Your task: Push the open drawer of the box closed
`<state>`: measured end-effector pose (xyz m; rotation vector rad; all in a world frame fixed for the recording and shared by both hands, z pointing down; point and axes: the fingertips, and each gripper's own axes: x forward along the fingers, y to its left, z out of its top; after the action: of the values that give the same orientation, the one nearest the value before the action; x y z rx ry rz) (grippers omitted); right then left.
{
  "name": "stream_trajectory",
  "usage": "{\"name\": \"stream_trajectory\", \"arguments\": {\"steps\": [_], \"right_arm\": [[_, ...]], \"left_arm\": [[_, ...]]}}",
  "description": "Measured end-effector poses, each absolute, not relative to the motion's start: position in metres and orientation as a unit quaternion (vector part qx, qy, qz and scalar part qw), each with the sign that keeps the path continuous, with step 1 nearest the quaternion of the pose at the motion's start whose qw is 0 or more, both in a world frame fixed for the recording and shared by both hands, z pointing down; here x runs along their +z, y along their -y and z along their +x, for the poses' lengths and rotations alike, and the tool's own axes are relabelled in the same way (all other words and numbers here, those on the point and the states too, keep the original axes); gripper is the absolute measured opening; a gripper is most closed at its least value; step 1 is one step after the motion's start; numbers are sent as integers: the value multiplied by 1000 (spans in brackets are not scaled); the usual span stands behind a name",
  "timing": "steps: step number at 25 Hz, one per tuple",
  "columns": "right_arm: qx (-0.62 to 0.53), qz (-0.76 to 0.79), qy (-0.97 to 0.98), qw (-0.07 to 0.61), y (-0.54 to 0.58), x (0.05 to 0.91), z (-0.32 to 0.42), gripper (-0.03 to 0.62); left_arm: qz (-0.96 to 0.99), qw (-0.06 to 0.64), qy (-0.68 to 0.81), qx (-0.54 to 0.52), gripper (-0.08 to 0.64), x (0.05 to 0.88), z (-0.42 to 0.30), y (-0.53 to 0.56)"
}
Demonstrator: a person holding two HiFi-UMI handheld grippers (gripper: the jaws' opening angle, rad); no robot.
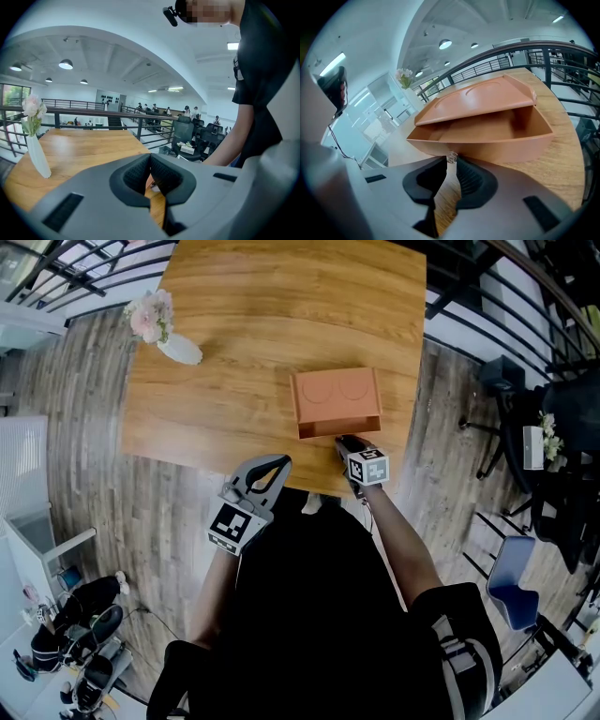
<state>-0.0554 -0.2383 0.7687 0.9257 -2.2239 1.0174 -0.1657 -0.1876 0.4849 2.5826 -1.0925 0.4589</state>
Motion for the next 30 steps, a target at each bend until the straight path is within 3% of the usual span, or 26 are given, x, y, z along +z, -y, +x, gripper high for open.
{"name": "stream_trajectory", "arguments": {"steps": [30], "right_arm": [[372, 359, 818, 252, 263, 766, -59, 80]], "left_arm": [[906, 144, 363, 163, 22, 485, -171, 203]]}}
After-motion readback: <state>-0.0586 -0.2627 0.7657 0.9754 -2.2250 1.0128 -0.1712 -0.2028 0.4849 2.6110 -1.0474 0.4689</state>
